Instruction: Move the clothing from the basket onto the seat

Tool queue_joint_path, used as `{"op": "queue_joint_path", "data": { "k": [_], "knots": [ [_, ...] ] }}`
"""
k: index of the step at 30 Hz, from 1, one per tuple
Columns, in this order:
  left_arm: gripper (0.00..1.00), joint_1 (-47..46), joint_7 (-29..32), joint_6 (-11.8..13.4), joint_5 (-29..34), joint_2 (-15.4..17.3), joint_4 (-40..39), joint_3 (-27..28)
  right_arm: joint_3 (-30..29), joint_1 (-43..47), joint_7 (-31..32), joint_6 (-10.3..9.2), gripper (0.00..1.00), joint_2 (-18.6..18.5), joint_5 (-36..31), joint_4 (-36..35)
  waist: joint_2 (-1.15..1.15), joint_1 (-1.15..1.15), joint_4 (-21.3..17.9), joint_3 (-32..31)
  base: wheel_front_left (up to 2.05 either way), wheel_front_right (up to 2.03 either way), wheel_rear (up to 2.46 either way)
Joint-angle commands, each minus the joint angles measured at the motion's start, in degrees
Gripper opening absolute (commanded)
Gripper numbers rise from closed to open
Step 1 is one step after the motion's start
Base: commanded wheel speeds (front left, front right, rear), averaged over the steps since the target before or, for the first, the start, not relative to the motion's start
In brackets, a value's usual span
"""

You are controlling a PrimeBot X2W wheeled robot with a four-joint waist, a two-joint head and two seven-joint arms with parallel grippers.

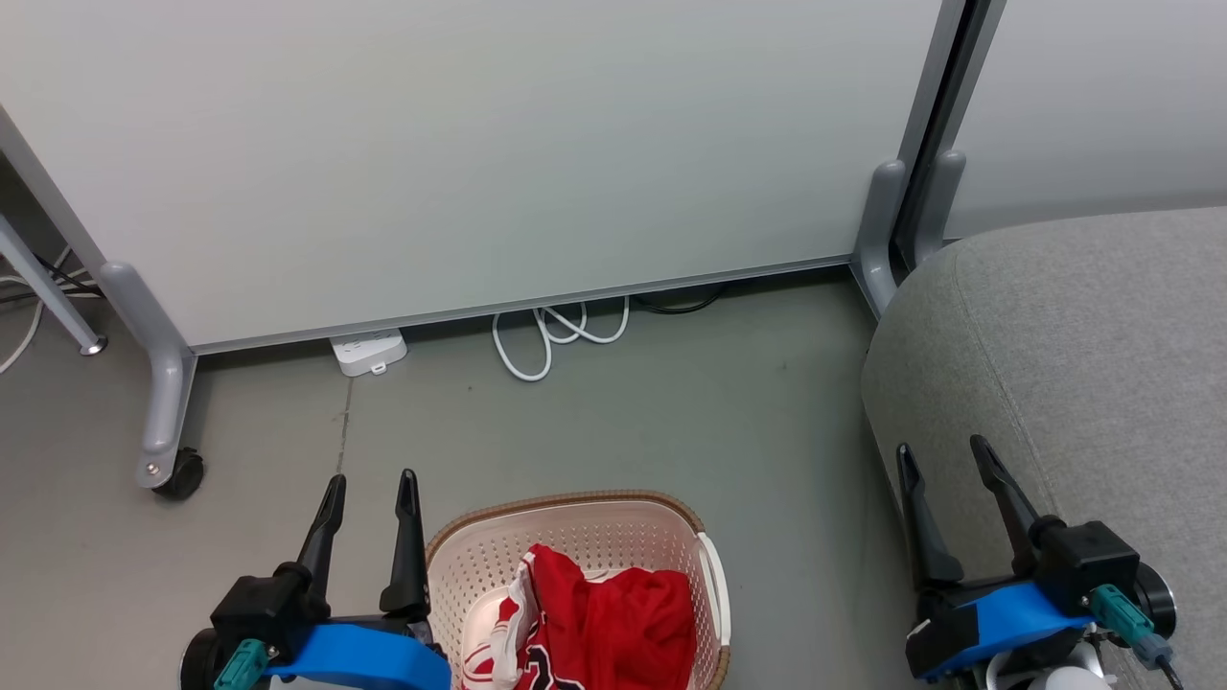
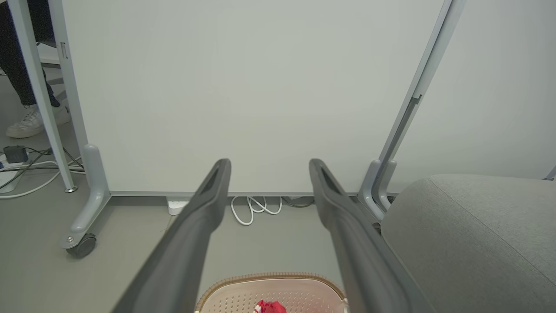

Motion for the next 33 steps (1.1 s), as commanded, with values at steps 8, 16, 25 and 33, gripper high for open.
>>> {"op": "queue_joint_path", "data": {
  "k": [8, 16, 25, 33],
  "knots": [
    [1.00, 0.0, -0.2, 0.5, -0.2, 0.3, 1.3, 0.1, 1.7, -2.2, -0.4, -0.02, 1.00, -0.3, 0.6, -0.6, 0.00, 0.00, -2.2, 2.2, 0.00, 0.00, 0.00],
    [1.00, -3.9, -0.2, 0.5, 0.6, 0.3, 6.4, 0.3, 5.7, -8.5, 0.0, -0.02, 1.00, -0.3, 0.1, -3.5, 0.00, 0.00, -7.2, 11.2, 0.00, 0.00, 0.00],
    [1.00, -14.1, 1.2, -0.8, 0.7, 1.7, 19.5, 0.3, 11.3, -18.9, -0.6, -0.02, 1.00, -0.2, 0.5, -5.9, 0.00, 0.00, -12.9, 25.3, 0.00, 0.00, 0.00],
    [1.00, -23.9, 1.8, -2.3, 0.8, 3.0, 32.3, -0.1, 13.5, -23.8, -2.6, -0.03, 1.00, -0.2, 3.3, -5.2, 0.00, 0.00, -15.6, 34.2, 0.00, 0.00, 0.00]
  ]
}}
